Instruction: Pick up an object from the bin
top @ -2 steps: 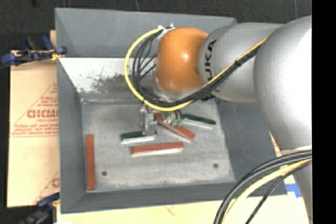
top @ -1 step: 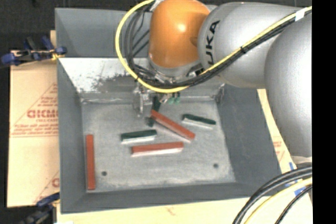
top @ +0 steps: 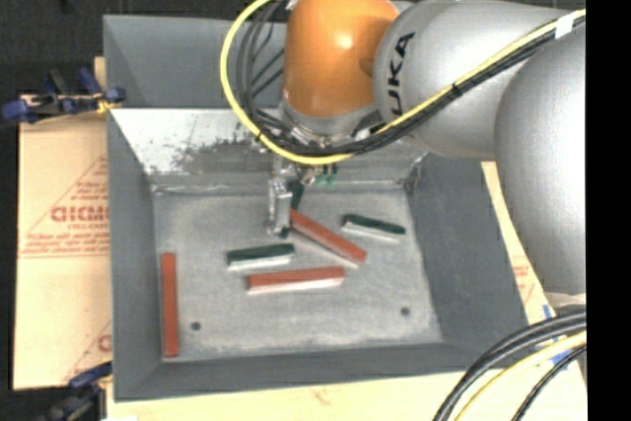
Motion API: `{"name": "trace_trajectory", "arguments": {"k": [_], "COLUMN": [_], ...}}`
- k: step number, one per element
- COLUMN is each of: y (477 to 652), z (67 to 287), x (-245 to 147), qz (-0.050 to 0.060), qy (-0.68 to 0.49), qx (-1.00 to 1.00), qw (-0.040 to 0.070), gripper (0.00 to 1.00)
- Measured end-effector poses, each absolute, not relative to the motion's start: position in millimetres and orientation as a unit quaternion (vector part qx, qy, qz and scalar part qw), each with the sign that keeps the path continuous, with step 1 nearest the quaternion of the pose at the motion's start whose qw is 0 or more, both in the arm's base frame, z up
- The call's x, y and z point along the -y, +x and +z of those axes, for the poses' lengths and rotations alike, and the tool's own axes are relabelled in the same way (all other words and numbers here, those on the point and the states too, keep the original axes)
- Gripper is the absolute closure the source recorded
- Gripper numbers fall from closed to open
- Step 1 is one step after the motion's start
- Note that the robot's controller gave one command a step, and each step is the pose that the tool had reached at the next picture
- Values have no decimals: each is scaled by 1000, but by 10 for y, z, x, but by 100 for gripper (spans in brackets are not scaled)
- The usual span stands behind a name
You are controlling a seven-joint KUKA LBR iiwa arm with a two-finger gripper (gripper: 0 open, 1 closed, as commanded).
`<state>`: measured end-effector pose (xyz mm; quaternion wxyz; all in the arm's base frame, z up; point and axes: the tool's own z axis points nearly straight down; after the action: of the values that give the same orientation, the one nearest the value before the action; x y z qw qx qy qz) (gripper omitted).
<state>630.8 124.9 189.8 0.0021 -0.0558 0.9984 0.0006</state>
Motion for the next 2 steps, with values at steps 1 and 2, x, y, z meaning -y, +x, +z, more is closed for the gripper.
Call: {"name": "trace_trajectory", "arguments": {"k": [1,2], "y": [6335,5980], "z": [1720,1274], "x": [-1176,-1046], "qz": [1,0], "qy": [-27,-73], "qx": [-1000,-997], "qw": [2,4], "gripper": [0,0]}}
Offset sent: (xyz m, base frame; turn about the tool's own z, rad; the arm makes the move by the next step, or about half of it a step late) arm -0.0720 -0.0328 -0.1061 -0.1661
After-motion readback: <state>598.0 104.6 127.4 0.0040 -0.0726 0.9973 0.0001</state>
